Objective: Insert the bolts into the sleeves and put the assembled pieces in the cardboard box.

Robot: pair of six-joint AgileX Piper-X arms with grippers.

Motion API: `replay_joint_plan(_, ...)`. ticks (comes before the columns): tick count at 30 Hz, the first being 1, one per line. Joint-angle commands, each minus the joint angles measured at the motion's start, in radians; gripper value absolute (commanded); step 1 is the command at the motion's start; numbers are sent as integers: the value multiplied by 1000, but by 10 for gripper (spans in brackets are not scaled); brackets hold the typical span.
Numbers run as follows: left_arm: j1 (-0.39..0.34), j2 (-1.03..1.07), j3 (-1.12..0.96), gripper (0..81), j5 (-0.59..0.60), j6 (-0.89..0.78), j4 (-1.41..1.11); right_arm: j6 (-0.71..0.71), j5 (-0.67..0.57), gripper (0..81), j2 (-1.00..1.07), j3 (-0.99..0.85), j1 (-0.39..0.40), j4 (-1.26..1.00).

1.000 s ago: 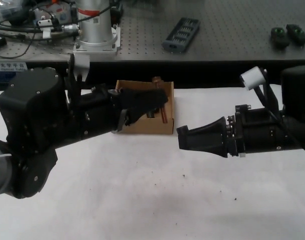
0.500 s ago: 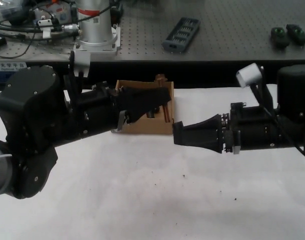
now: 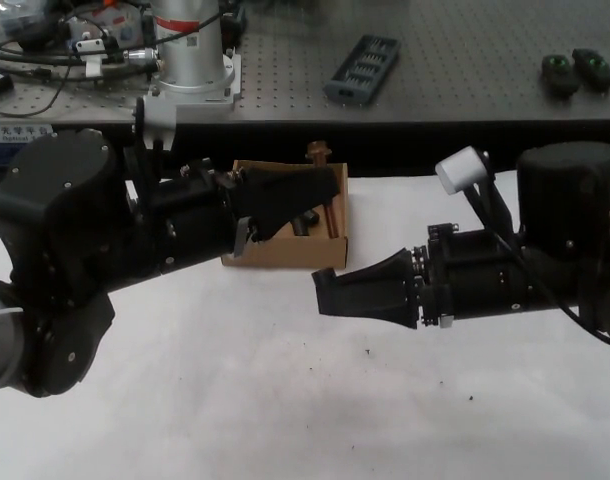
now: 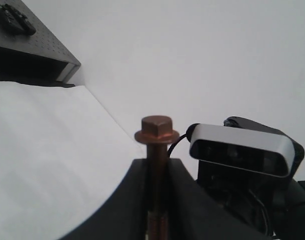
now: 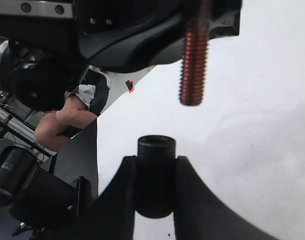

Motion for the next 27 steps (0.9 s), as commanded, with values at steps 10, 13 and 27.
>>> replay_joint_plan(10,-3,-3,-8,6,7,-16,-20,-1,11,43,0,-12,-25,-24)
replay_joint_plan(13,-3,-3,-8,6,7,-19,-15,-1,16,43,0,-14,-29,-24)
replay_joint_plan(27,-3,-3,-8,6,-13,-35,51,7,16,43,0,-36,-35,-24)
